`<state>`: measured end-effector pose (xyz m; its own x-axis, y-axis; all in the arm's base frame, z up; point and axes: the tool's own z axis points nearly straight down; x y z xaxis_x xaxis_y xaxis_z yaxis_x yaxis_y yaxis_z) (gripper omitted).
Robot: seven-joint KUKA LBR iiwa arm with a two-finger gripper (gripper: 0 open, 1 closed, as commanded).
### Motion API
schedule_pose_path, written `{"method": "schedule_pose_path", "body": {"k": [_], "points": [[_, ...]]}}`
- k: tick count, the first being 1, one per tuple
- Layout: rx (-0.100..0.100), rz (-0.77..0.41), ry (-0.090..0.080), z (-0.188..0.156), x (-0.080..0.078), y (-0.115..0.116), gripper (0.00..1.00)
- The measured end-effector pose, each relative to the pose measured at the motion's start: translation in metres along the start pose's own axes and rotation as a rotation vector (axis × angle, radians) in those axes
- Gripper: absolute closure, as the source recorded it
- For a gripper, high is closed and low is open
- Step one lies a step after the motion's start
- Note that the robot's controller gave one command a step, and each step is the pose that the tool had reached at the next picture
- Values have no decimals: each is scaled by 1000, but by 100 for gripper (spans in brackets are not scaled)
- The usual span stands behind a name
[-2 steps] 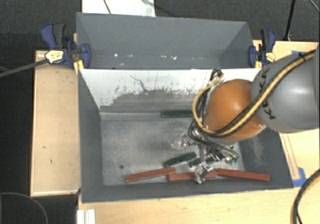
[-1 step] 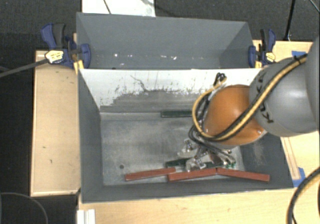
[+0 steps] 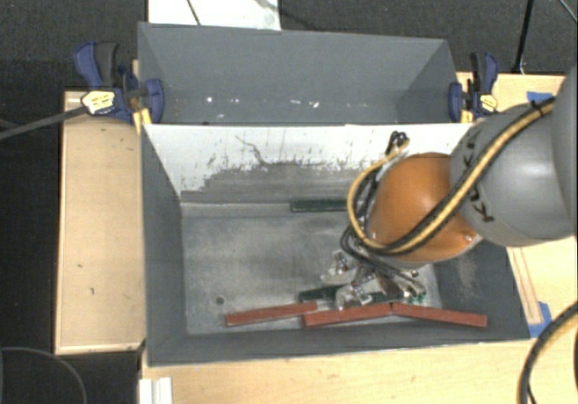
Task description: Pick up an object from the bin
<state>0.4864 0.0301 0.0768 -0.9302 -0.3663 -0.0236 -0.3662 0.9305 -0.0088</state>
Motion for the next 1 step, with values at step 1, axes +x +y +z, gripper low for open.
{"method": "schedule_pose_path", "body": {"k": [1], "points": [[-3, 1, 7, -3, 1, 1, 100]]}}
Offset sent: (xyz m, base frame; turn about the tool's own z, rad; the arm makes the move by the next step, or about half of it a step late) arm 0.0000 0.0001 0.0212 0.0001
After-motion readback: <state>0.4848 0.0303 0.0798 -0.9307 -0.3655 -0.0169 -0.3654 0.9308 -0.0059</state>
